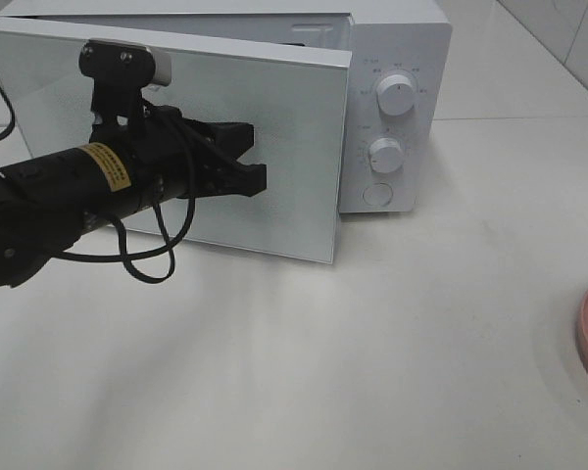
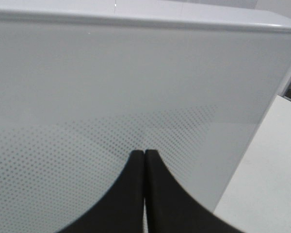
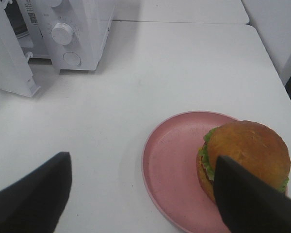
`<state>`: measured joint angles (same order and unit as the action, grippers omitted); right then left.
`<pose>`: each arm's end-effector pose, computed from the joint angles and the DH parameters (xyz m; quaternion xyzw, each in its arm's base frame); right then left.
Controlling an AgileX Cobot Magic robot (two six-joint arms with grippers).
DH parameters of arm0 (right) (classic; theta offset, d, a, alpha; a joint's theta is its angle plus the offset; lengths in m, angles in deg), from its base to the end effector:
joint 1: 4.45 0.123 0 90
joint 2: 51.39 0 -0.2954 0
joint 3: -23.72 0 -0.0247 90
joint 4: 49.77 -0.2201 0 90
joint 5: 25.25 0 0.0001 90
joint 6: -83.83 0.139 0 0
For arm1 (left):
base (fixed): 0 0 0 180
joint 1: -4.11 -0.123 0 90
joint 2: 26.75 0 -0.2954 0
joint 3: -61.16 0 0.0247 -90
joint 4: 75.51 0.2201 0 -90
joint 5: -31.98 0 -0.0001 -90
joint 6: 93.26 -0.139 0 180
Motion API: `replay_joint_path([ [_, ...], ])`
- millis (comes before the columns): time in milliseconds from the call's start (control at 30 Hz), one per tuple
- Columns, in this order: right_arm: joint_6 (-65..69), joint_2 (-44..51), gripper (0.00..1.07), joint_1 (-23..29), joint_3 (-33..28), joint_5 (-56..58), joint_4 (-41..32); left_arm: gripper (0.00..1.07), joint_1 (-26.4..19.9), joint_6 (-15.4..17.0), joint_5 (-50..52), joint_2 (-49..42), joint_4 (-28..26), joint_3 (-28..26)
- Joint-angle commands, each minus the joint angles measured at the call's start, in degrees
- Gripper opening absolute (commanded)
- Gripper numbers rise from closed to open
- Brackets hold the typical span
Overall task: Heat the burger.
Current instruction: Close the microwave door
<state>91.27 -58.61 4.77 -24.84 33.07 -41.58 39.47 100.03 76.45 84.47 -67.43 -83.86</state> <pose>0.0039 -0.0164 0.2485 -0.0114 0.8369 0.0080 0.5471 0.3062 -0.2341 0.2003 0.2169 0.7460 -0.2653 0.5710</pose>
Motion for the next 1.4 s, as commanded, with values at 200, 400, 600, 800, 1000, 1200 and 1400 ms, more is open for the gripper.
replay_joint_path([
  [200,-0.11,1.43,0.77,-0.17,-0.11,-0.74,0.17,0.0,0.69,-0.06,-4.35,2.52,-0.97,-6.3],
  [400,-0.11,1.43,0.77,-0.17,-0.11,-0.74,0.17,0.0,0.69,0.8,-4.47,4.01,-0.97,-8.31],
  [600,-0.11,1.43,0.77,-0.17,-0.11,-0.74,0.17,0.0,0.69,0.8,-5.84,5.21,-0.97,-10.71],
  [800,-0.11,1.43,0.77,-0.17,-0.11,-0.74,0.17,0.0,0.69,1.49,-6.07,7.96,-0.97,-14.27],
  [1000,-0.11,1.43,0.77,-0.17,-0.11,-0.74,0.17,0.0,0.69,2.01,-6.93,9.51,-0.97,-16.9],
  [1200,-0.11,1.43,0.77,-0.17,-0.11,-0.74,0.17,0.0,0.69,2.06,-8.82,10.71,-1.03,-19.65],
  [1400,-0.11,1.43,0.77,-0.17,-0.11,-0.74,0.17,0.0,0.69,2.06,-9.34,11.63,-1.2,-21.26],
])
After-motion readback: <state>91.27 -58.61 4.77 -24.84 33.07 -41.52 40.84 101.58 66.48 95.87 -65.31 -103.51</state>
